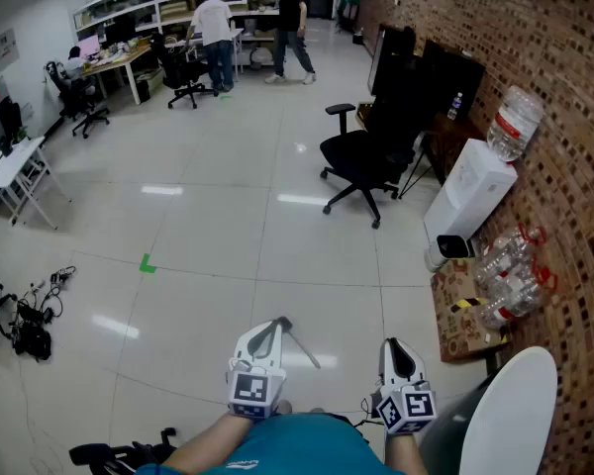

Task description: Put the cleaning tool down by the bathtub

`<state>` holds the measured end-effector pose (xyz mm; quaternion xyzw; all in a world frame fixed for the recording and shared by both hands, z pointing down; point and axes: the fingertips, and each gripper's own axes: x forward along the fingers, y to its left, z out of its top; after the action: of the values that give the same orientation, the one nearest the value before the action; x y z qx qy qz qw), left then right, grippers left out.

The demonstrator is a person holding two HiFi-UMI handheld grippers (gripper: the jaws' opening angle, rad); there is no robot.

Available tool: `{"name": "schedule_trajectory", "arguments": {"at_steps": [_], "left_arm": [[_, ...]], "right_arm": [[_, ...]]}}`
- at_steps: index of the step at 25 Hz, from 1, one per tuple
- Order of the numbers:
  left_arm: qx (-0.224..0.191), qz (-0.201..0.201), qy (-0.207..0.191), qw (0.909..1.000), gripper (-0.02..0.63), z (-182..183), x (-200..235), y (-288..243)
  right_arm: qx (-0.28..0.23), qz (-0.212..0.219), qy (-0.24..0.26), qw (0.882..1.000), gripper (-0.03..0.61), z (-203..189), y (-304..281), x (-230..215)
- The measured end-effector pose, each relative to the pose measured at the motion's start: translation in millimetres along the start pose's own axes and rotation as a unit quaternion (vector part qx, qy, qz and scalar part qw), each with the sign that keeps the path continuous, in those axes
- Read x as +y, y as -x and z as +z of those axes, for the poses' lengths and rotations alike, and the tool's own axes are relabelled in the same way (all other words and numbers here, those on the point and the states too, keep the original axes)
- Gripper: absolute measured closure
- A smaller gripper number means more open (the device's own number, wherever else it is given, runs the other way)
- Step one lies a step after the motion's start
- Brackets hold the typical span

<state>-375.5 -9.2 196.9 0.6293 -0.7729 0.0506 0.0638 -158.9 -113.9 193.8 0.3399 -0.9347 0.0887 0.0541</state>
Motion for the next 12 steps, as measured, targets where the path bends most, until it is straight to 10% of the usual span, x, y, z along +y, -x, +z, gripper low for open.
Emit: {"name": "schedule_trajectory", "arguments": {"at_steps": [12], "left_arm": [[0.000,0.060,-0.004,0.9982,0.618,-18,-11,-8]], "right_arm": [[0.056,0.112,0.040,0.991,0.478,-44,-33,-17]]}}
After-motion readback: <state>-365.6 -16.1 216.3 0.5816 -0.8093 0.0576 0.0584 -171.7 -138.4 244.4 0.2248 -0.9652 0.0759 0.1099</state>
